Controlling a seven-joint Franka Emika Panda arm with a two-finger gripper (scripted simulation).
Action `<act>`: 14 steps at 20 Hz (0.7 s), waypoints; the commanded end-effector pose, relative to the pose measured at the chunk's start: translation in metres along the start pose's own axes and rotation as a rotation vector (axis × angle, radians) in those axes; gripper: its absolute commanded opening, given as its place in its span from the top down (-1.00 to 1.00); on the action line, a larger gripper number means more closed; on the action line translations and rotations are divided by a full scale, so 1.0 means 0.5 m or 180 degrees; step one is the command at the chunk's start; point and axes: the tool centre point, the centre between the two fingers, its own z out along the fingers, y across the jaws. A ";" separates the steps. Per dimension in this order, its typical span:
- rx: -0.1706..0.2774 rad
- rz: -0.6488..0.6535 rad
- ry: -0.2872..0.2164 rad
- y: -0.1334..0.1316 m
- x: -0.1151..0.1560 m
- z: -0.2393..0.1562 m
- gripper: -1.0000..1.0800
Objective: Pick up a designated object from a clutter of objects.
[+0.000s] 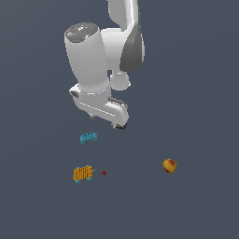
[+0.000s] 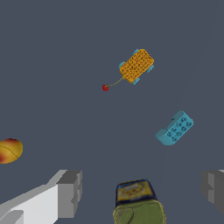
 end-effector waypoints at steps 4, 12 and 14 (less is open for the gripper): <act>-0.0032 0.0678 -0.0009 0.066 0.019 0.094 -0.92; -0.0114 0.1617 0.0007 0.169 0.025 0.220 -0.92; -0.0135 0.1803 0.0015 0.191 0.024 0.244 -0.92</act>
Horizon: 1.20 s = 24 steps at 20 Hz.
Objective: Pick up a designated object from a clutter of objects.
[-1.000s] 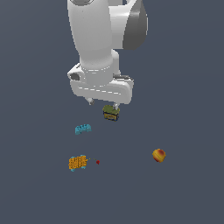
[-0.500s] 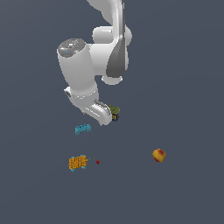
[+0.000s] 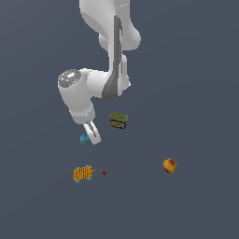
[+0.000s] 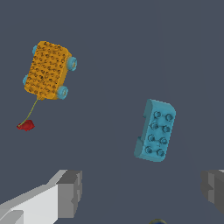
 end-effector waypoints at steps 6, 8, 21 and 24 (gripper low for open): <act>-0.0058 0.0561 0.0040 0.059 0.026 0.072 -0.92; -0.0068 0.0648 0.0047 0.069 0.030 0.083 -0.92; -0.0081 0.0745 0.0055 0.082 0.033 0.117 -0.92; -0.0082 0.0751 0.0056 0.084 0.033 0.143 -0.92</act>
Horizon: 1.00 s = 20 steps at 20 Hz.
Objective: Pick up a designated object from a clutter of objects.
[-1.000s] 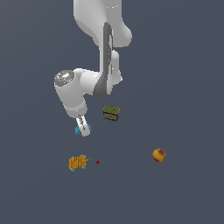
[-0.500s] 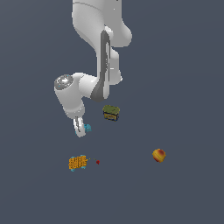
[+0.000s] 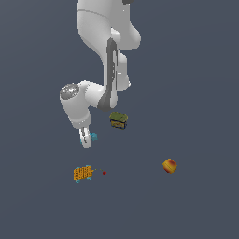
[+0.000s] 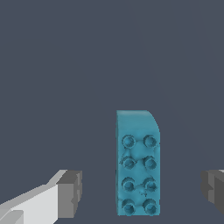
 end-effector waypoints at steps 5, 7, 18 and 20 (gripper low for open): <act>-0.0002 0.0010 0.0000 0.002 0.000 0.055 -0.92; -0.0002 0.0012 0.0000 0.002 0.000 0.063 -0.92; -0.0002 0.0012 0.0000 0.001 0.000 0.068 1.00; -0.0002 0.0012 0.0000 0.001 0.000 0.068 1.00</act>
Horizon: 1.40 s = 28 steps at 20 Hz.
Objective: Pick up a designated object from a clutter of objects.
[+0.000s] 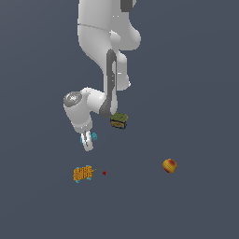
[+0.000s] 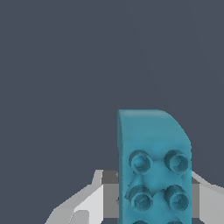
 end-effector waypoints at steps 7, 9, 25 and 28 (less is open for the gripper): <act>-0.0001 0.0001 0.0000 -0.001 -0.013 -0.013 1.00; 0.0001 0.0001 -0.0001 -0.002 -0.024 -0.024 1.00; 0.0000 0.0003 -0.0002 -0.016 -0.204 -0.205 1.00; -0.0001 0.0004 0.0002 -0.020 -0.249 -0.252 1.00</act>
